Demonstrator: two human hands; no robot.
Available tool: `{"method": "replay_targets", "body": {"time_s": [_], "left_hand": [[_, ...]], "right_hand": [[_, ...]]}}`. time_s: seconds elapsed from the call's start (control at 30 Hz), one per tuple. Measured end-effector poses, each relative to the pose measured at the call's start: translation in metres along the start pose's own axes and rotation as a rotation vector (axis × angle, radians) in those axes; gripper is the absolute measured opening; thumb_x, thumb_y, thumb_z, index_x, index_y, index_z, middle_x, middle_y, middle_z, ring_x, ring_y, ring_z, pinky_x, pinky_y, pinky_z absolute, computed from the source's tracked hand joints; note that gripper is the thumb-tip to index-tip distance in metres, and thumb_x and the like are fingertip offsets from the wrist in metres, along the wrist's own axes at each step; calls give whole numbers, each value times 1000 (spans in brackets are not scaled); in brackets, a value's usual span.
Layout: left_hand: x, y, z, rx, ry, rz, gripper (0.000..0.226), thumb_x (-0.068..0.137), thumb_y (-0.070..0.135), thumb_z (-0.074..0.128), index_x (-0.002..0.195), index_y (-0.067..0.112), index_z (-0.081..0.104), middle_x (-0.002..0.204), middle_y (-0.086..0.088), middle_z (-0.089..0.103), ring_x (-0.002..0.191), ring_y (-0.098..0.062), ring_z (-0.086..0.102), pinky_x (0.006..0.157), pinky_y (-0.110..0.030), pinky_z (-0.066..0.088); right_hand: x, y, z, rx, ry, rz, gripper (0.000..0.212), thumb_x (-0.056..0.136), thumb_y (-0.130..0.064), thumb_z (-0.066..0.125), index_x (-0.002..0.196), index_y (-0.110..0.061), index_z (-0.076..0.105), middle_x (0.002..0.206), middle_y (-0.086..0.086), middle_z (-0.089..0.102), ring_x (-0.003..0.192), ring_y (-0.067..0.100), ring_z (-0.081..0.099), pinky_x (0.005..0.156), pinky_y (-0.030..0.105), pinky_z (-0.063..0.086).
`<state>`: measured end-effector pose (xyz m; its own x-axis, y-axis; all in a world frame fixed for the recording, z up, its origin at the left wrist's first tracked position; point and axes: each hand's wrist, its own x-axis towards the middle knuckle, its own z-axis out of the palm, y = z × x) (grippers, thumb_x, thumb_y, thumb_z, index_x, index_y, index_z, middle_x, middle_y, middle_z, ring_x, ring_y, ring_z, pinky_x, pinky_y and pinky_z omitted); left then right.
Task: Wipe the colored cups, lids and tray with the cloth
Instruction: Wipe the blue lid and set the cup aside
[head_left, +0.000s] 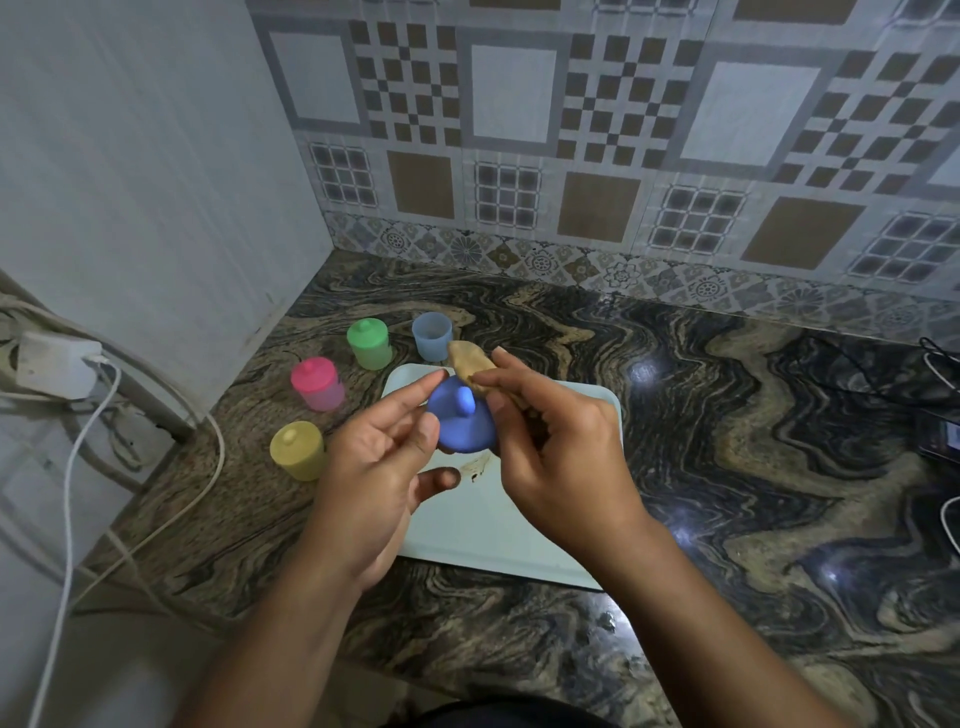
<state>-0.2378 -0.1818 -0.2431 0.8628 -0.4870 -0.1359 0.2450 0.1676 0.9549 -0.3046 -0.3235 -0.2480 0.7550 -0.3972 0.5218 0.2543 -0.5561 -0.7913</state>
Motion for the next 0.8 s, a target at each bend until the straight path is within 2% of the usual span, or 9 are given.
{"method": "replay_targets", "body": {"time_s": [0.07, 0.17, 0.27, 0.33, 0.4, 0.47, 0.6, 0.7, 0.8], "left_hand": [[1, -3, 1, -31, 43, -9, 32, 100, 7, 48, 120, 25, 66, 107, 5, 75, 90, -4, 67, 60, -23, 52], [3, -7, 3, -65, 105, -16, 31, 101, 9, 46, 120, 24, 65, 116, 2, 74, 95, -8, 68, 61, -22, 52], [6, -4, 0, -150, 138, -45, 30, 102, 8, 45, 122, 17, 65, 116, -5, 73, 82, -8, 67, 58, -20, 50], [8, -2, -1, -183, 117, -68, 30, 101, 7, 45, 120, 15, 66, 112, -5, 73, 78, -8, 65, 57, -21, 49], [8, -2, -2, -193, 93, -82, 29, 100, 8, 45, 120, 15, 66, 106, -1, 75, 72, -8, 64, 59, -22, 50], [8, -2, -3, -176, 74, -91, 30, 100, 8, 47, 122, 15, 65, 106, 3, 75, 73, -8, 65, 62, -24, 52], [8, -6, 0, -71, 109, -67, 31, 97, 8, 54, 123, 18, 67, 118, 1, 72, 95, -10, 68, 63, -24, 54], [7, -7, 2, 45, 170, 22, 28, 94, 6, 60, 114, 22, 70, 112, 6, 74, 94, -6, 70, 63, -23, 55], [8, -5, 1, 49, 200, 43, 26, 91, 5, 62, 110, 20, 70, 105, 5, 76, 89, -7, 71, 61, -23, 55]], "right_hand": [[0, 1, 3, -1, -5, -2, 19, 95, -1, 60, 108, -6, 74, 109, 3, 76, 132, -1, 52, 84, 19, 56], [-5, -2, 6, -30, -28, -48, 20, 92, 2, 62, 106, -6, 74, 113, 12, 75, 131, 7, 55, 81, 10, 49], [-14, -3, 7, 0, -46, -42, 20, 91, 2, 64, 105, -5, 75, 121, 15, 71, 123, 6, 62, 76, 5, 44], [-15, -4, 5, 189, -16, 134, 19, 93, -6, 61, 106, -9, 75, 118, 15, 73, 121, 3, 62, 79, 17, 54], [-12, -2, 2, 408, 68, 328, 18, 98, -9, 60, 107, -14, 75, 106, 10, 77, 114, 18, 70, 88, 40, 61], [-7, -3, -1, 512, 124, 415, 21, 101, -5, 58, 108, -18, 73, 97, 8, 78, 94, 33, 75, 84, 52, 61], [-6, -6, 1, 521, 90, 445, 24, 102, -7, 57, 112, -22, 73, 107, 3, 78, 101, 22, 74, 87, 48, 61], [-11, 1, 6, 510, 71, 460, 23, 101, -10, 58, 115, -20, 73, 112, 3, 77, 106, 24, 73, 90, 52, 60], [-13, 3, 8, 425, 58, 409, 24, 100, -13, 59, 118, -19, 73, 120, 3, 74, 115, 15, 69, 91, 42, 60]]}}
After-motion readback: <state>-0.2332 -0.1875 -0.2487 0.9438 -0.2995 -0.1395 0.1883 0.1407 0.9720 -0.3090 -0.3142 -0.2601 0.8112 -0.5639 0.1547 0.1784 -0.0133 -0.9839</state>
